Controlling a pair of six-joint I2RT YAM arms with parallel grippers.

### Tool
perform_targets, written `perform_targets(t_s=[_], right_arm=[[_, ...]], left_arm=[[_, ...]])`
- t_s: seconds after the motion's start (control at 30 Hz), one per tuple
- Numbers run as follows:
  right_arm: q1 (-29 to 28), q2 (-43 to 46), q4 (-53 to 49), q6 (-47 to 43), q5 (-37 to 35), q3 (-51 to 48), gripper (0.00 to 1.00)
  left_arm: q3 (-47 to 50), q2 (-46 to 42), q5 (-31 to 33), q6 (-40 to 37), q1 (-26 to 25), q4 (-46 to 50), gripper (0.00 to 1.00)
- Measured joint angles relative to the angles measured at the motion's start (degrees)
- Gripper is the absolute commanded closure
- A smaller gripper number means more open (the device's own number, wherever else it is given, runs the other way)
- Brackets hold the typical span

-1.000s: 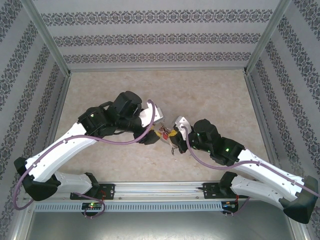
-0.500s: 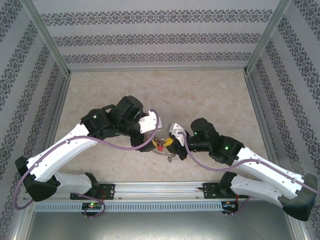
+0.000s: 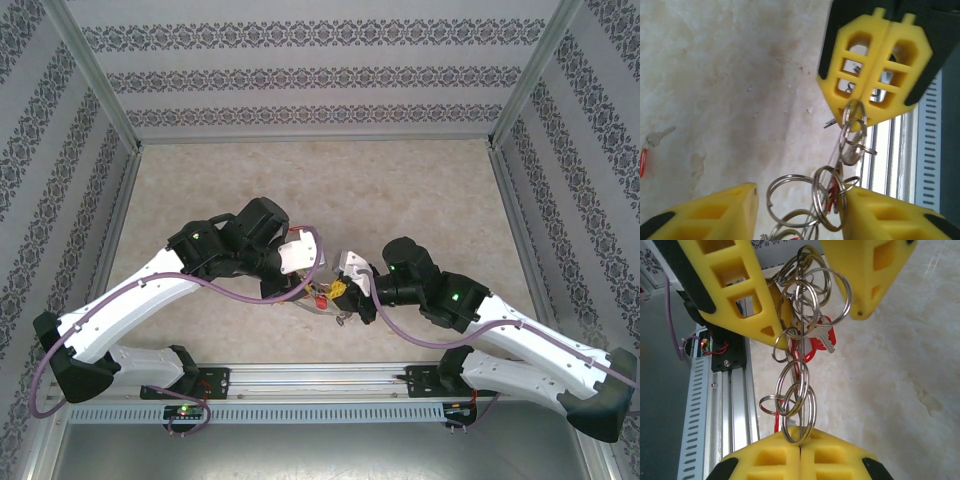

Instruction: Put the keys on the keyring

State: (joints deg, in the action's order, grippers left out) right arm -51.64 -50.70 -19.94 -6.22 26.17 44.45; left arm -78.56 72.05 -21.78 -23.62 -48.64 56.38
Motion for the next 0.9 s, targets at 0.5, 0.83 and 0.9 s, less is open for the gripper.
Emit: perform_targets(t_s=[0.5, 0.83, 0.9], right_arm=[[4.28, 0.20, -2.23, -3.48, 3.21, 0.00, 1.00], [4.66, 5.11, 3.67, -0.85, -1.16, -1.07, 0.53], [4.66, 7.87, 5.07, 0.46, -3.41, -2.29, 0.50]], left_arm=[[-3.52, 4.04, -3.26, -0.70, 0.02, 3.67, 1.00], [-4.28, 4.09, -4.81, -0.61, 1.22, 4.90, 1.00], [-4.02, 3.67, -5.27, -0.35, 2.32, 4.76, 1.00]])
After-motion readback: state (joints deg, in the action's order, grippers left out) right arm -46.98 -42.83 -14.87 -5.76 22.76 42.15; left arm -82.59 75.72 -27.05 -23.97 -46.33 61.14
